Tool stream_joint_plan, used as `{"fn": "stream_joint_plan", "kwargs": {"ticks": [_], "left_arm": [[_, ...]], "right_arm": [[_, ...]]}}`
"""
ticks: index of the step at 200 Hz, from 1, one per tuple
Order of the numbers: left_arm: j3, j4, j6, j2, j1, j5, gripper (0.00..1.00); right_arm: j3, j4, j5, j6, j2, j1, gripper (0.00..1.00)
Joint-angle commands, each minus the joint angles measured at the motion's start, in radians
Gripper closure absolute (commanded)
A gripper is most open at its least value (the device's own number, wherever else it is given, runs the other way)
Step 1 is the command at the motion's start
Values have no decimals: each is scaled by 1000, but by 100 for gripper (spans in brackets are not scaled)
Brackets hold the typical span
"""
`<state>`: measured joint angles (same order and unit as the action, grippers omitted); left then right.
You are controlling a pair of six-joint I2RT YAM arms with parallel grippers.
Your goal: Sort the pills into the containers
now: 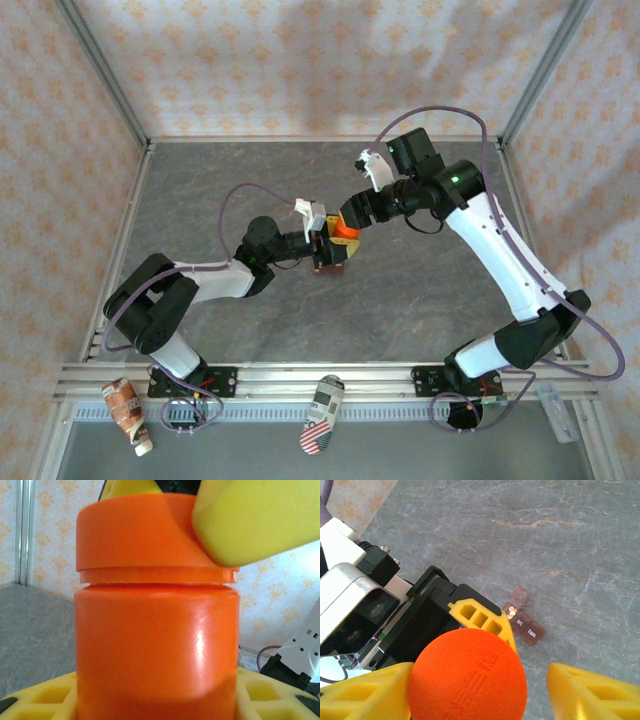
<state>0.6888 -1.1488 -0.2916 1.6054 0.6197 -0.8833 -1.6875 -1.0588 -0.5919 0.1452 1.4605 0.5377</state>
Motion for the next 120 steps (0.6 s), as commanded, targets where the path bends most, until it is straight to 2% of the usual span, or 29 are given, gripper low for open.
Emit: {"fn": "stream_joint_plan", "kwargs": {"ticks": [1,33,81,120], "left_arm": [[37,-64,-13,-35,-4,-26,100],[39,-65,-12,-36,-2,-26,100],[34,-57,21,-56,-2,25,100],[14,-40,91,-83,1,111,100]], "right_arm": [[13,4,-12,4,4,0,38],[27,0,-46,0,10,-1,51],[117,75,-88,-105,-8,7,58],[171,128,5,-217,-6,64,65]]}}
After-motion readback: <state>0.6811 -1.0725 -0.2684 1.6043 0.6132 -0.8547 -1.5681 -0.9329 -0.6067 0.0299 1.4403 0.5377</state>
